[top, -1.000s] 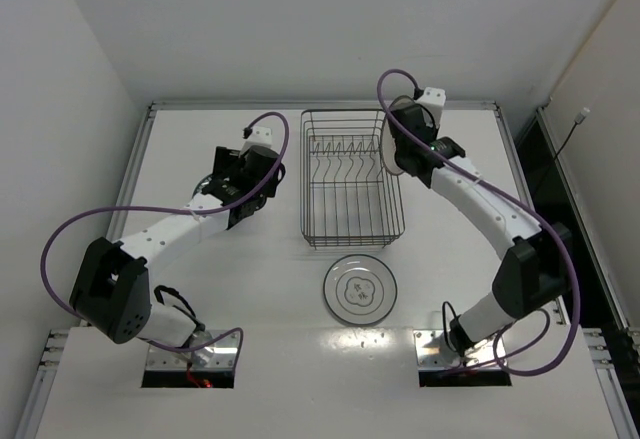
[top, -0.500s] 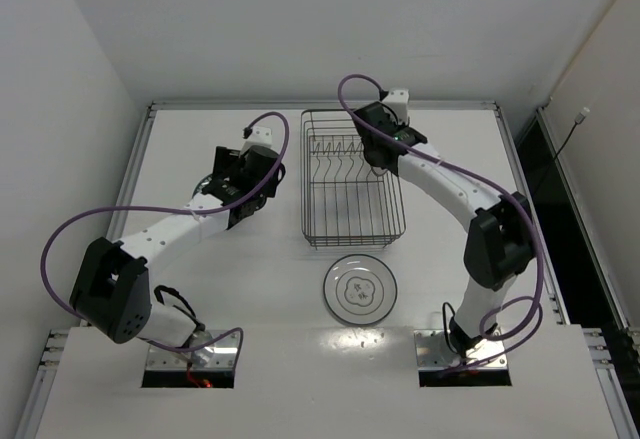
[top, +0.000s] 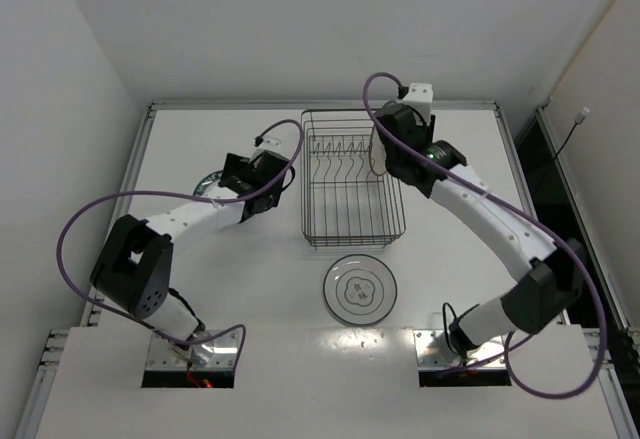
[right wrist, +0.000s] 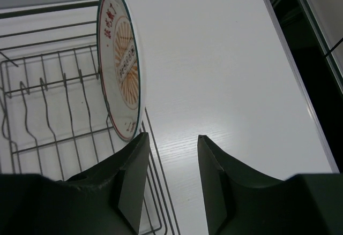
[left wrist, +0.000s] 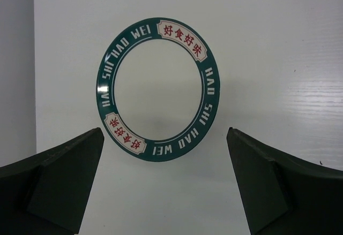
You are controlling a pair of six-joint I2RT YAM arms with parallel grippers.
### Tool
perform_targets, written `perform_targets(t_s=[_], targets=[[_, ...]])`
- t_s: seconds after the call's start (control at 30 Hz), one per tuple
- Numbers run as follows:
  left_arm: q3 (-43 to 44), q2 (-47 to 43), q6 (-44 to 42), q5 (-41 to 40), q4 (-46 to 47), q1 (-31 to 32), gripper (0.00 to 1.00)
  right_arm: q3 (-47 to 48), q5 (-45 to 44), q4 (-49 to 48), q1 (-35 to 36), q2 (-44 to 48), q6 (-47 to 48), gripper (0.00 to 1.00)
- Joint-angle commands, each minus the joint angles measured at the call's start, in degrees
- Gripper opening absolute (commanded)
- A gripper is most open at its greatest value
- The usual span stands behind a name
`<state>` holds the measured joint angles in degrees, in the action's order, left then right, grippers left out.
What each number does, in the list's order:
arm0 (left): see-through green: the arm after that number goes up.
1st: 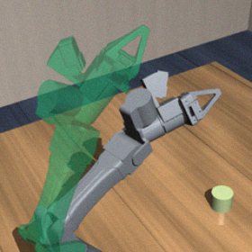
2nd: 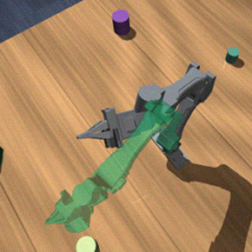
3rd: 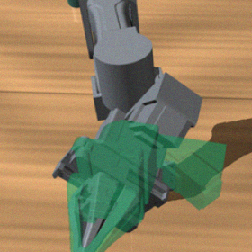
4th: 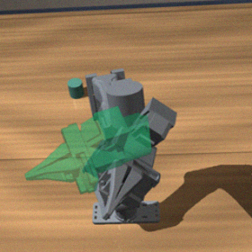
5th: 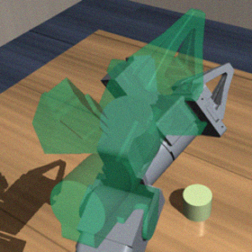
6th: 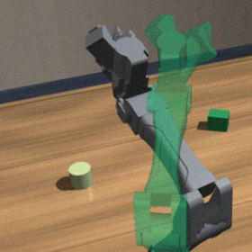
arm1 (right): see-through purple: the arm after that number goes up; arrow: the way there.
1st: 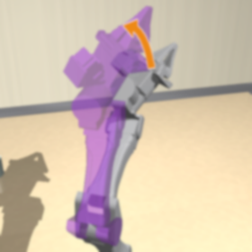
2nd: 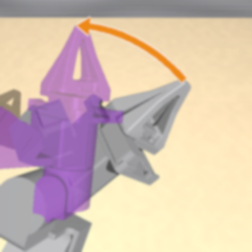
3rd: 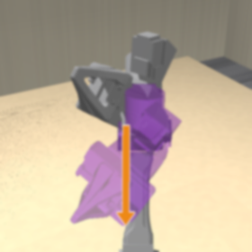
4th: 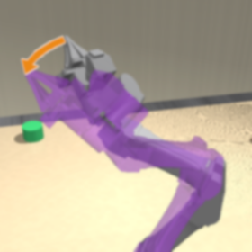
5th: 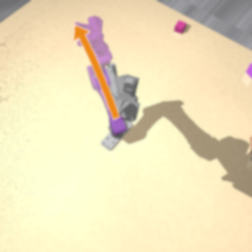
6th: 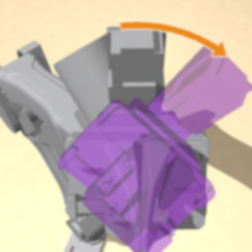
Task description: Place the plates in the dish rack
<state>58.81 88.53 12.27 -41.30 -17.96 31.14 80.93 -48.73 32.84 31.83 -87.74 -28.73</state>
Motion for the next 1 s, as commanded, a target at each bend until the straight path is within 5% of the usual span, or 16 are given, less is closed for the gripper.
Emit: perform_targets(t_s=[0.0,0.33,0.83,0.93,0.97], targets=[[2.6,0.5,0.1,0.3,-0.8,0.2,0.99,-3.2,0.5,-1.9,1.7,6.8,1.5,0.38],[3.9,3.3,0.1,1.4,-1.8,0.2,0.99,-8.6,2.3,-6.5,1.7,14.3,2.2,0.41],[3.9,4.0,0.1,1.9,-2.3,0.2,0.99,3.9,-3.3,-4.8,-1.2,-9.2,6.6,0.41],[3.9,3.5,0.1,2.5,-2.3,0.2,0.99,3.3,-3.3,-6.1,-1.2,-10.5,6.6,0.34],[4.4,3.5,0.1,2.5,-2.3,0.2,0.99,3.3,-3.8,-6.1,-1.7,-11.5,6.6,0.25]])
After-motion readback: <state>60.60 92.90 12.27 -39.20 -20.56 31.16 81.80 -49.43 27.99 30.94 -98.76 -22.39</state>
